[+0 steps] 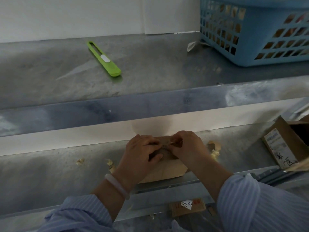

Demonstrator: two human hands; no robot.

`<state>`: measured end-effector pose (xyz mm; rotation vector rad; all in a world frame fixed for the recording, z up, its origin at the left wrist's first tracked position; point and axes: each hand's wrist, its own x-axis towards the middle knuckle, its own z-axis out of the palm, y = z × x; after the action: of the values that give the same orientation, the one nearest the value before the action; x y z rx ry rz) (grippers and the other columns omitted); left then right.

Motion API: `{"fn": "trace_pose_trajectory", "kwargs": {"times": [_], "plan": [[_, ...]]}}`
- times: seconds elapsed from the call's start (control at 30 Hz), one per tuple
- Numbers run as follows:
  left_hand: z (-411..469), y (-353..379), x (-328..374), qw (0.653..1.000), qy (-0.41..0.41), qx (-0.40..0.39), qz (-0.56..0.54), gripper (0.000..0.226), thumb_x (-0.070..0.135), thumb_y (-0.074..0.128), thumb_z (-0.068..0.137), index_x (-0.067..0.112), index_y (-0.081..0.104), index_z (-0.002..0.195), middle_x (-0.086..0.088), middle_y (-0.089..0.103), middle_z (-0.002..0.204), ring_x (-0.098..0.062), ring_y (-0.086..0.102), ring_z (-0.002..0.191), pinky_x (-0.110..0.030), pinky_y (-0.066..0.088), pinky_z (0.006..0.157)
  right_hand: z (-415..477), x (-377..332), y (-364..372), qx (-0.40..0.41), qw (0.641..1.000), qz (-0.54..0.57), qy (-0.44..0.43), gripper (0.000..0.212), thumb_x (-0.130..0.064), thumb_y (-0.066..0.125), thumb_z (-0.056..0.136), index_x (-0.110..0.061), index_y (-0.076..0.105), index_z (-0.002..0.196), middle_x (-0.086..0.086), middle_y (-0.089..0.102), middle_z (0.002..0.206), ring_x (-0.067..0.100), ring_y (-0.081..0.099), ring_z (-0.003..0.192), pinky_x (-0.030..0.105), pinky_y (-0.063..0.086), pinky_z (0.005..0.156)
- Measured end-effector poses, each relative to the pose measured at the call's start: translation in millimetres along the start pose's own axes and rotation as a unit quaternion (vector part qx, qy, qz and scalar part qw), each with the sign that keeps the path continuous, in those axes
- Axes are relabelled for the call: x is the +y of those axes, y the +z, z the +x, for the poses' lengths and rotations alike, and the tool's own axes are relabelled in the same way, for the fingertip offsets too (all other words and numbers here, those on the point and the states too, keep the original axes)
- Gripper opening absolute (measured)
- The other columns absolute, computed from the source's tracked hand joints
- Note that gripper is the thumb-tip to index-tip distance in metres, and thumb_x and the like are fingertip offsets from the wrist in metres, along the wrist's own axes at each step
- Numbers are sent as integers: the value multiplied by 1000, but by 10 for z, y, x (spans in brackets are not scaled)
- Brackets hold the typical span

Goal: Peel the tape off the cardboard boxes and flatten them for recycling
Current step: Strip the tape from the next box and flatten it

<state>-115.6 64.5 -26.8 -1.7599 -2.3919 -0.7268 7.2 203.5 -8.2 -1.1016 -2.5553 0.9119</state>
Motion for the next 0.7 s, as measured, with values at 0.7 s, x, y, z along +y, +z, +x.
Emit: {"fn": "trace_pose_trajectory", "kwargs": {"times": [0.7], "plan": [[-5, -44, -17, 1000, -5, 6, -16, 40, 48, 49, 82, 24, 75, 103, 13, 67, 106, -8, 59, 103, -19, 27, 100, -102, 264, -50, 84, 981, -64, -162, 18, -34, 64, 87, -20, 76, 89, -3, 65, 88, 11, 55, 84, 24, 44, 78]]}}
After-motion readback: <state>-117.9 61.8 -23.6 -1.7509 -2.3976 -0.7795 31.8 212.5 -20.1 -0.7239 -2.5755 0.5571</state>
